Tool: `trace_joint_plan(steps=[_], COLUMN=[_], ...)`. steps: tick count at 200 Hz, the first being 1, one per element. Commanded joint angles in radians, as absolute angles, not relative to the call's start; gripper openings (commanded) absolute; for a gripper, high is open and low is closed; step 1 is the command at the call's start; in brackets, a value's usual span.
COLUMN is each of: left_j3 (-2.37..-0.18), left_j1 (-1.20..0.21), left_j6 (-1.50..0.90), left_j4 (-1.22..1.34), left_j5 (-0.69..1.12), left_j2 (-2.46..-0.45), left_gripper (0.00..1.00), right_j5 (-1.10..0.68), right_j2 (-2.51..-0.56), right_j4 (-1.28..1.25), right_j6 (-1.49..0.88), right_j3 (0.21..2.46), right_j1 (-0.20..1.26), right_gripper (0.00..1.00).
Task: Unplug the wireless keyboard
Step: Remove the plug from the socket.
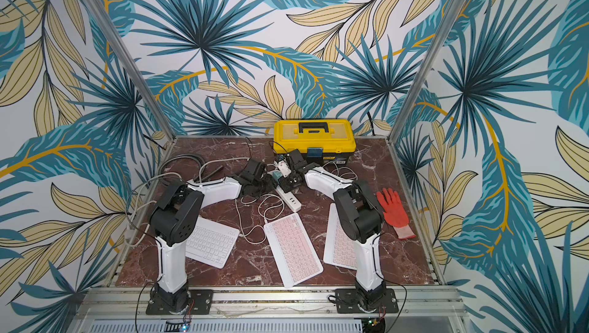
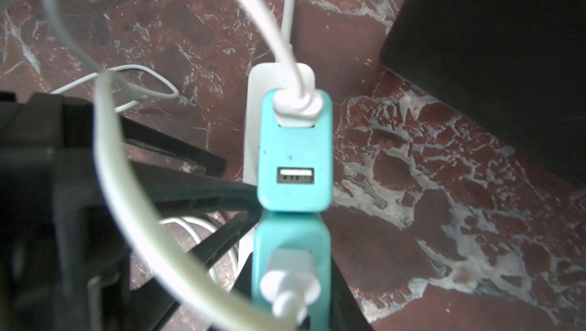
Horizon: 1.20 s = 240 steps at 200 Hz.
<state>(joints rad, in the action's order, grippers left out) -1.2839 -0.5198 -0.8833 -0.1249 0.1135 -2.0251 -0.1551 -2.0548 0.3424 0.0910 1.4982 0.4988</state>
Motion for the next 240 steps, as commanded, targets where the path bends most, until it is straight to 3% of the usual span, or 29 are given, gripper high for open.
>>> trace_joint_plan(steps=[1, 96, 181, 240], left_j3=[-1.294, -1.188, -1.191, -1.165], left_j1=[-0.527, -0.561, -0.563, -0.561], left_j6=[-0.888, -0.928, -0.903, -0.893], left_j4=[-0.136, -0.141, -0.173, -0.173], left_j5=[0.143, 0.179, 0.185, 0.186], left_j2=[-2.075, -2.107, -2.139, -2.136], left_gripper=[0.50, 0.41, 0.39, 0.38], right_j5=[-0.185, -0.108, -0.049, -0.301], right_j2=[-2.068, -2.106, -2.041, -2.089], right_j4=[0.321, 0.403, 0.274, 0.432], right_j6=[0.076, 0.057, 0.187, 0.074], right_j3=[1.554, 1.657, 1.540, 1.666], right_j1=[0.510, 0.522, 0.598, 0.497], right_gripper=[0.17, 0.16, 0.15, 0.15])
